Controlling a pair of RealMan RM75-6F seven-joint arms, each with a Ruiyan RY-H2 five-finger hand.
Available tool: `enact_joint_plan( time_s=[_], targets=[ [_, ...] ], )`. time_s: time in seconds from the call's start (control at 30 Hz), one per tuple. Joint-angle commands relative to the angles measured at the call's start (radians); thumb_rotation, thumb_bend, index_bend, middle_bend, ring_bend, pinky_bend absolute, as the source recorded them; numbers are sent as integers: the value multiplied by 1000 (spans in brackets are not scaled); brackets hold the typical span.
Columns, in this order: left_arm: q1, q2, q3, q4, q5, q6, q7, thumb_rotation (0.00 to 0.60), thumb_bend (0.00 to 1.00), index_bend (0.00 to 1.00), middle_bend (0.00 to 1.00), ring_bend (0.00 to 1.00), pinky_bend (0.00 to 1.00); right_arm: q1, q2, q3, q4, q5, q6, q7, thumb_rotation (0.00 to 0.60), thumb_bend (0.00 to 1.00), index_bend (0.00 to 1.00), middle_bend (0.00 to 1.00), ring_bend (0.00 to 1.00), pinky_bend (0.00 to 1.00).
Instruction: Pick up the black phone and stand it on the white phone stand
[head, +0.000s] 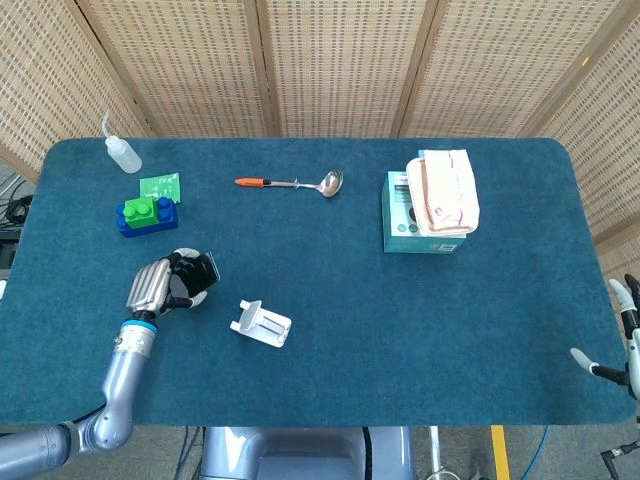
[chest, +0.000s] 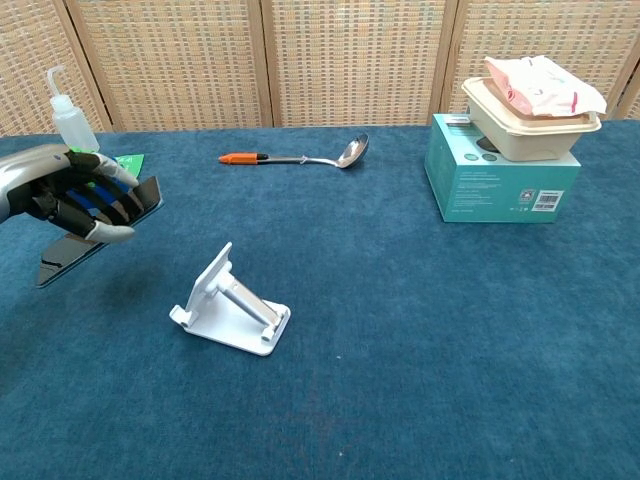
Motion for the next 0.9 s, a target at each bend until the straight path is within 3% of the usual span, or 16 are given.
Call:
enact_joint_plan(
  time_s=[0.03,0.17,0.27,0.4,0.5,0.63,0.9],
  targets=[
    [28,44,7,-61,146,-24,-147,600,332,330,388,419,424,3,-4,2,1,9,-6,-11,600,0,0,0,0,0],
    [31,60,22,-62,284,-40,-284,600,327,330,388,419,424,8,-9,6,3,20,-16,-25,600,0,0,0,0,0],
    [17,75,47,-23,447,-69,-463,600,319,330,388,419,423,14,-15,10,4,34,-27,-46,600,0,0,0,0,0],
    [-35,68,111,129,696,-54,-734,600,305,331,388,418,423,22,-25,15,6,55,-45,-75,600,0,0,0,0,0],
    [-69,47,153,245,812,-7,-904,600,306,331,388,419,424,27,-29,18,8,67,-54,-88,600,0,0,0,0,0],
    [-121,-28,226,479,967,130,-1180,600,320,341,388,418,424,34,-39,27,16,97,-71,-112,600,0,0,0,0,0],
    [-127,-194,299,854,1020,361,-1498,600,340,368,388,419,424,47,-51,48,19,152,-95,-156,600,0,0,0,0,0]
  ],
)
